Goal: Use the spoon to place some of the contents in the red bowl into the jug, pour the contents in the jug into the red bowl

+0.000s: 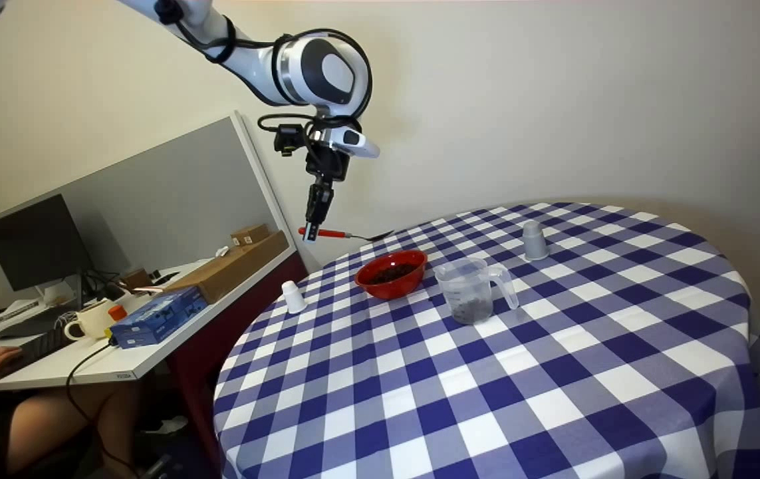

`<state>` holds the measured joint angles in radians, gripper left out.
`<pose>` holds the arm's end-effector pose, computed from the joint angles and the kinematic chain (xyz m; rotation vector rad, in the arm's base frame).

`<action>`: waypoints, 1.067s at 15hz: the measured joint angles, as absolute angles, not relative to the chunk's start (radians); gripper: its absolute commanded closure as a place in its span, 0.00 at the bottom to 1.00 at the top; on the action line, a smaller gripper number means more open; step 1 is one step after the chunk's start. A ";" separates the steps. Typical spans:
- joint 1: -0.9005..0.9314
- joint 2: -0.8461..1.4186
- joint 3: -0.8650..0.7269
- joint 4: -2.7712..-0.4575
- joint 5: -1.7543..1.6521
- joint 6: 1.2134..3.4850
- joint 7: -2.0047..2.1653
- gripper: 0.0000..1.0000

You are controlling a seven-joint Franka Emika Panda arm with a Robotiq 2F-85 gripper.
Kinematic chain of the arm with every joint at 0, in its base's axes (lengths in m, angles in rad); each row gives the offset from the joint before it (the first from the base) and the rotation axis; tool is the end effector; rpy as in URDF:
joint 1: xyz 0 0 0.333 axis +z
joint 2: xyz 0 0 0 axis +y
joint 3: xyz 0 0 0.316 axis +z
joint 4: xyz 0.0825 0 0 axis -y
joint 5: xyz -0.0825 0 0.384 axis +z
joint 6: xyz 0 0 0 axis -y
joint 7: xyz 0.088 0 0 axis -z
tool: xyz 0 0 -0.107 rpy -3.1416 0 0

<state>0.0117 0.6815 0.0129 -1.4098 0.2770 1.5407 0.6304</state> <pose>0.6576 0.0447 0.2737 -2.7477 0.9669 0.9147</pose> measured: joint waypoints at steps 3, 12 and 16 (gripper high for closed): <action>0.001 0.780 0.013 -1.291 0.292 1.457 0.605 0.91; -0.001 1.046 0.013 -0.969 0.311 1.287 0.600 0.91; -0.011 1.125 0.013 -0.860 0.312 1.238 0.600 0.91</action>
<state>-0.0113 1.1252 0.0133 -0.8602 0.3123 1.2377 0.6004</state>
